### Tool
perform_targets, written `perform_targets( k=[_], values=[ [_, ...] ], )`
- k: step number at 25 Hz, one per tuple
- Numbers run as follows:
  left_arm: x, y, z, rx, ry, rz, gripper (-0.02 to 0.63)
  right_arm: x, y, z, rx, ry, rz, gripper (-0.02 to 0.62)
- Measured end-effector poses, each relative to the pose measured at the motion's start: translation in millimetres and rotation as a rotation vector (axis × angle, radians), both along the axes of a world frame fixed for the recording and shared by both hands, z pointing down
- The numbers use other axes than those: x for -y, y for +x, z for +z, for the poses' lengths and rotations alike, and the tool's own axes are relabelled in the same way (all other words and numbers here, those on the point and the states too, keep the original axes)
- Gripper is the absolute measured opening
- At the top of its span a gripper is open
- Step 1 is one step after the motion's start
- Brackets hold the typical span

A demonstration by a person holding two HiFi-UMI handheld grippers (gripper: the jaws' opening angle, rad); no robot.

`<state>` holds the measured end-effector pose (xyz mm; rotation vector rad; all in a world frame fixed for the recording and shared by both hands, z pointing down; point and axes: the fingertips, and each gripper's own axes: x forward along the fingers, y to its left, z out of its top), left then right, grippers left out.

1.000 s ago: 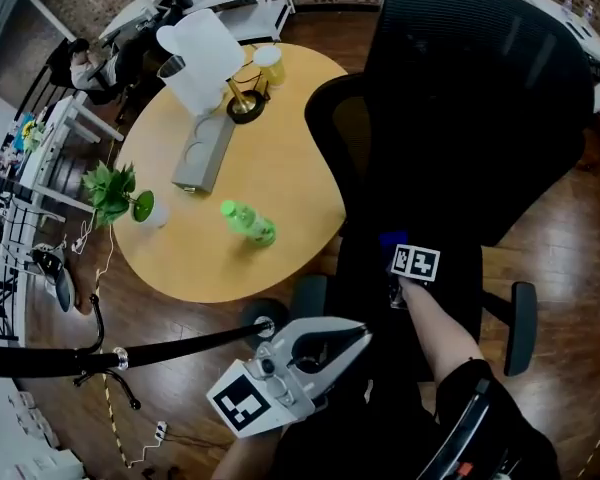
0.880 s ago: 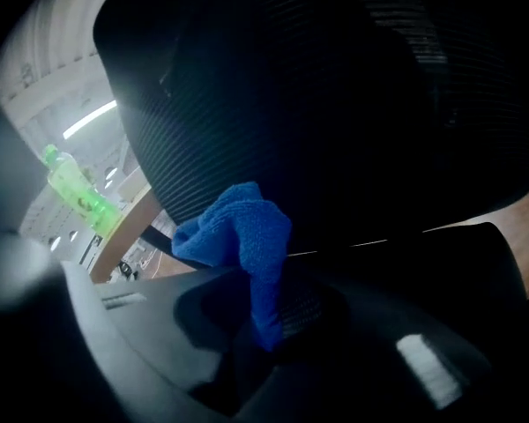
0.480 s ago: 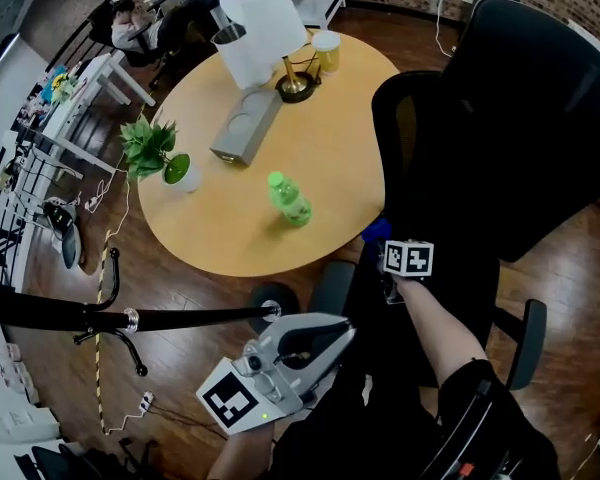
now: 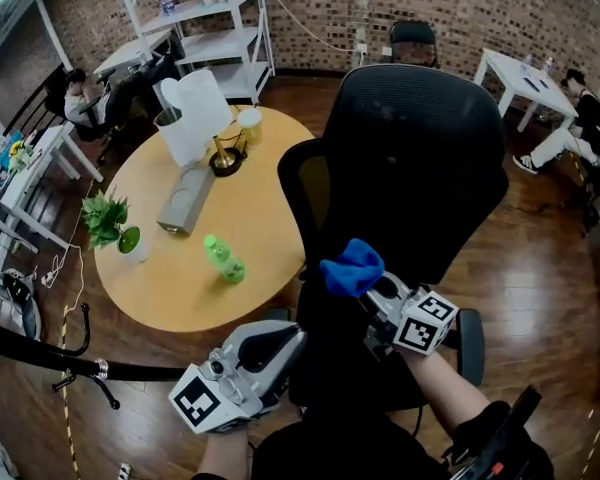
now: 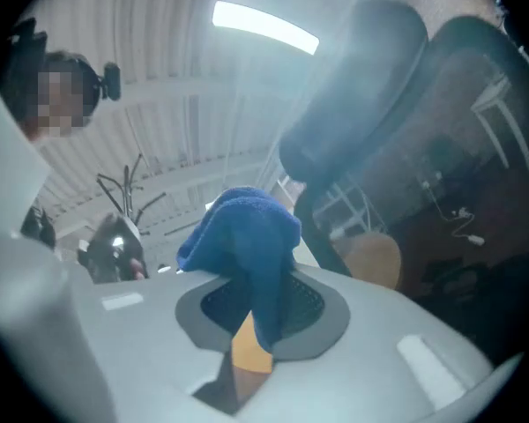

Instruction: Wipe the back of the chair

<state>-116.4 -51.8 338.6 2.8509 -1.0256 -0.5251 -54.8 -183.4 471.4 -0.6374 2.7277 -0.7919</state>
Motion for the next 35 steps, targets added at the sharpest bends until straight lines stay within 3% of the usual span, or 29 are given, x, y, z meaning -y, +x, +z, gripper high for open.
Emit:
perform_targets(
  k=[5,12,19,35],
  values=[
    [-1.2,44.2,-22.5,-0.056,0.062,0.119,0.005,-41.5,86.9,-95.4,0.153,0.138,0.134,0.054],
    [-6.5,103.2,-54.0,-0.083,0.16,0.263,0.005,-83.3,152.5,-152.6,0.142,0.369,0.269,0.054],
    [-12.9,124.3,-65.5,-0.067,0.199,0.31,0.005,-103.0,166.5,-171.0,0.147,0.427,0.299,0.052],
    [-11.8,131.0,-67.1,-0.074,0.176,0.303,0.005,-106.0,173.3,-184.8,0.174,0.42,0.299,0.052]
  ],
)
